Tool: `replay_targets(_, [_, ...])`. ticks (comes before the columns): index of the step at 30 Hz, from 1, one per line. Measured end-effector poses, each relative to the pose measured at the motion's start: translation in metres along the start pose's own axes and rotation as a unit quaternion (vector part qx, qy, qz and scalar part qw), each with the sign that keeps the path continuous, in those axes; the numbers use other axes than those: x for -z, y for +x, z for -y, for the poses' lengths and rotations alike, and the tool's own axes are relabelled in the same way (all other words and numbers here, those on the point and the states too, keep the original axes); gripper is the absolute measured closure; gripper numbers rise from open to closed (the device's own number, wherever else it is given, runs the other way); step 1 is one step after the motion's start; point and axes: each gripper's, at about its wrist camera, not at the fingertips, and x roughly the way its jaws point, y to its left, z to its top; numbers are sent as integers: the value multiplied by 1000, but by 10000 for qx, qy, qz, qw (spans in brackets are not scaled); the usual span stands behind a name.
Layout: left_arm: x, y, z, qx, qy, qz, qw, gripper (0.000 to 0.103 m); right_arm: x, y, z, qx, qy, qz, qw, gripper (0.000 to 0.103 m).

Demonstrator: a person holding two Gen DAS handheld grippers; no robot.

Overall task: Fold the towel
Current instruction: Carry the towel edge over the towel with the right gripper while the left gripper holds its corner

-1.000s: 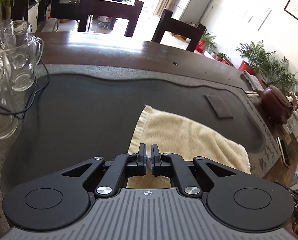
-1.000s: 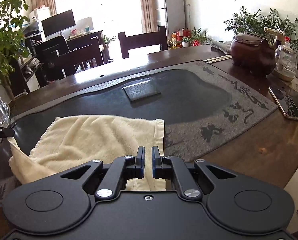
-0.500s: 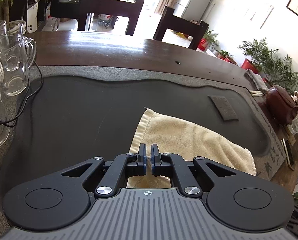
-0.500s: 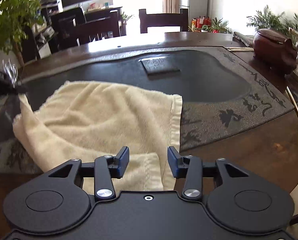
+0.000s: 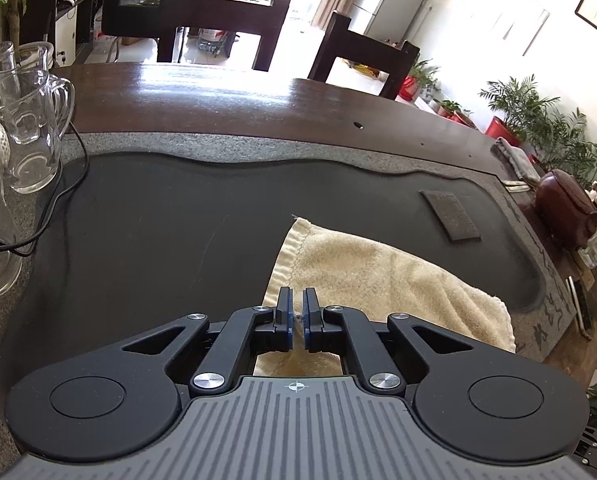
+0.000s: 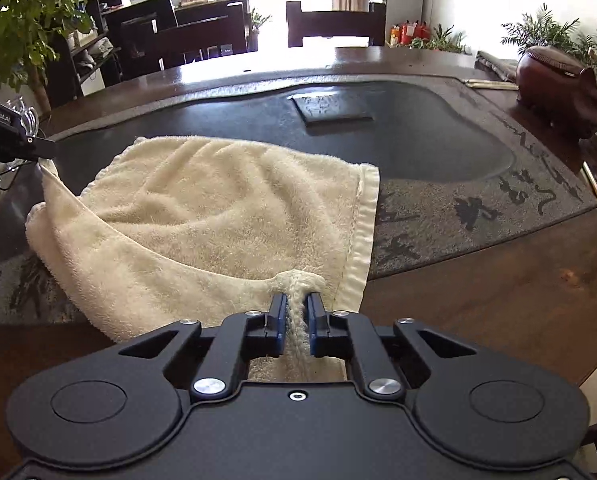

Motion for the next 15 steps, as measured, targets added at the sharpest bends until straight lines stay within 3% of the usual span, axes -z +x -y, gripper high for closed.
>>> replay_targets(9, [-10,-11,10,119,64,191,9997,98,-19,-31,6,112,117,544,9984,93])
replay_targets(15, [-17,-9,16,129,57,265,9995,98,-37,-29,11,257,74,848,9960,94])
